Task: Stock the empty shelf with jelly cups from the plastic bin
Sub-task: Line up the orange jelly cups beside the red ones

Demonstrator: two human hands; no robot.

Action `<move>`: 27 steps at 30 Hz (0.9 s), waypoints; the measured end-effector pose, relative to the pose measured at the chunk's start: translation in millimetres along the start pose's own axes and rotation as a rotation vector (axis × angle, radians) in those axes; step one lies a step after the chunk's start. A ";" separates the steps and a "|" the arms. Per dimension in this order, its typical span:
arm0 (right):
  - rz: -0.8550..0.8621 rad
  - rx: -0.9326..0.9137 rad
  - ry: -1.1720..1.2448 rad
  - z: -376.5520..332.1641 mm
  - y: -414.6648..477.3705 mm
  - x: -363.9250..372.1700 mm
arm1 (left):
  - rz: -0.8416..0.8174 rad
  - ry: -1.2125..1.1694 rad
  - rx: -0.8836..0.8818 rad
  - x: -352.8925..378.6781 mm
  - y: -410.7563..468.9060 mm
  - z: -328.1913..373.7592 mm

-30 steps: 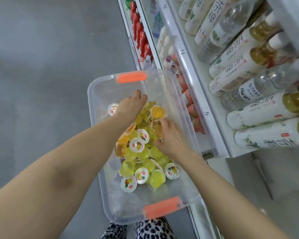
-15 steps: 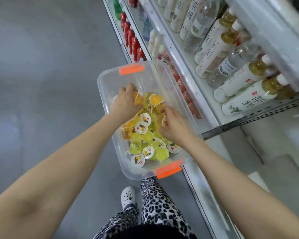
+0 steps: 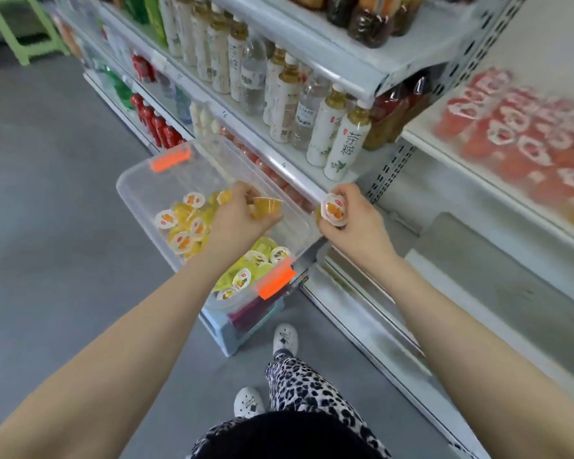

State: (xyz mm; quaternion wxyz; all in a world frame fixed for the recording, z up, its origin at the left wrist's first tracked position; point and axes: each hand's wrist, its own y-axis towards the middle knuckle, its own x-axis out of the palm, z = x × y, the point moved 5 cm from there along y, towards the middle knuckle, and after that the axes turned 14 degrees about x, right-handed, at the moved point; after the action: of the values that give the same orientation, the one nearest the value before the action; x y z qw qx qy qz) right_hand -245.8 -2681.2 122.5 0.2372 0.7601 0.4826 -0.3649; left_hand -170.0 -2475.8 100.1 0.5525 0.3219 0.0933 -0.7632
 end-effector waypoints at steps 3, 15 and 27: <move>0.106 -0.001 0.003 15.0 -11.9 -42.9 | -0.023 -0.053 0.119 13.5 6.3 46.4; 0.473 0.046 -0.076 83.7 -59.0 -225.1 | -0.178 -0.217 0.429 101.1 21.2 210.5; 0.690 0.259 -0.020 218.6 -116.0 -417.6 | -0.144 -0.154 0.640 205.1 17.9 384.4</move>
State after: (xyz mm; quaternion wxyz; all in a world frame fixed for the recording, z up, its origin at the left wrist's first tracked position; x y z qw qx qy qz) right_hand -534.0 -3022.2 312.9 0.2527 0.8983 0.1453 -0.3287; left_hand -340.4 -2834.5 280.1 0.3736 0.4128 -0.1706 -0.8130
